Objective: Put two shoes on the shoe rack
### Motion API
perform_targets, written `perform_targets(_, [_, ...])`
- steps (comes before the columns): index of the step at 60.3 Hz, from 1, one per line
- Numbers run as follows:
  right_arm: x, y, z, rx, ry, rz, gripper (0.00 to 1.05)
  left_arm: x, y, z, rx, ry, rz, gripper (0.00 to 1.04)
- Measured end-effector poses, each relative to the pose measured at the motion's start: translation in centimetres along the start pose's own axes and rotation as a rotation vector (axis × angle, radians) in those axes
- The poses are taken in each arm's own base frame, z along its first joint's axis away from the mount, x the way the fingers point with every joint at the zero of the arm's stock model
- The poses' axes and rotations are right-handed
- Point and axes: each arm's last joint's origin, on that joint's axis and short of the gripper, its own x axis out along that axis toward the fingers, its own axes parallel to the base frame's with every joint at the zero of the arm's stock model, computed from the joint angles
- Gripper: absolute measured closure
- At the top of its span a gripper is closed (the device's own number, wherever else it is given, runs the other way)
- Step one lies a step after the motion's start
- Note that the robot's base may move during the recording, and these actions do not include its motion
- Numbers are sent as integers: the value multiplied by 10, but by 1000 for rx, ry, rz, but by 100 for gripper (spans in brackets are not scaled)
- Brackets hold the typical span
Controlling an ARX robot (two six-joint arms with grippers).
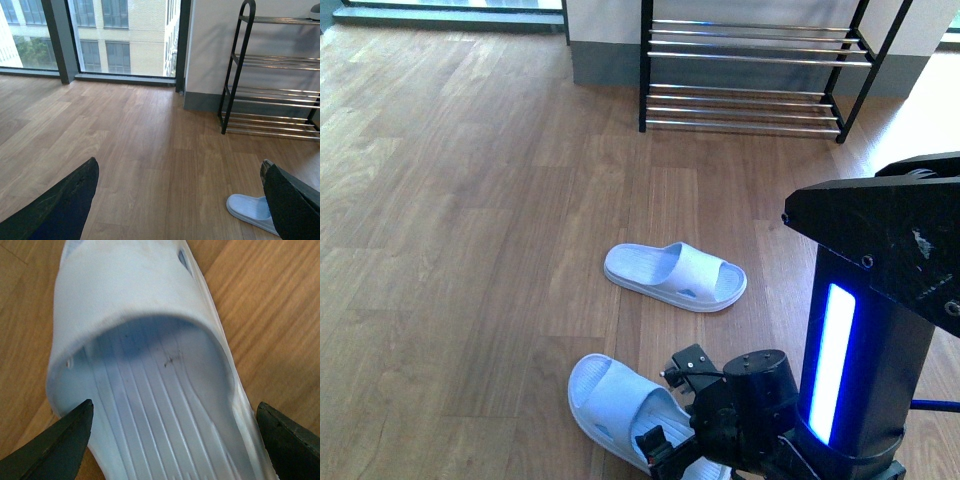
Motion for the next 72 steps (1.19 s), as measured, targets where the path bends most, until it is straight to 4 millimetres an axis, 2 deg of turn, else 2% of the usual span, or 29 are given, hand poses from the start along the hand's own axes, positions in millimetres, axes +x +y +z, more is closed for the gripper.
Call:
perform_targets(12, [17, 0, 22, 16, -65, -51, 9, 0, 0, 0, 0, 0, 0, 9])
perform_targets(24, [24, 0, 31, 37, -83, -48, 11, 0, 0, 0, 0, 0, 0, 9])
perform_targets(47, [27, 0, 34, 46, -87, -33, 70, 0, 0, 0, 0, 0, 0, 9])
perform_targets(51, [26, -2, 34, 60, -91, -40, 86, 0, 0, 0, 0, 0, 0, 9])
perform_targets(57, [22, -5, 32, 74, -97, -64, 101, 0, 0, 0, 0, 0, 0, 9])
perform_targets(65, [8, -10, 31, 110, -109, -144, 103, 0, 0, 0, 0, 0, 0, 9])
perform_targets(69, [-10, -17, 36, 136, -134, -211, 103, 0, 0, 0, 0, 0, 0, 9])
perform_targets(72, [-33, -24, 44, 161, -162, -293, 103, 0, 0, 0, 0, 0, 0, 9])
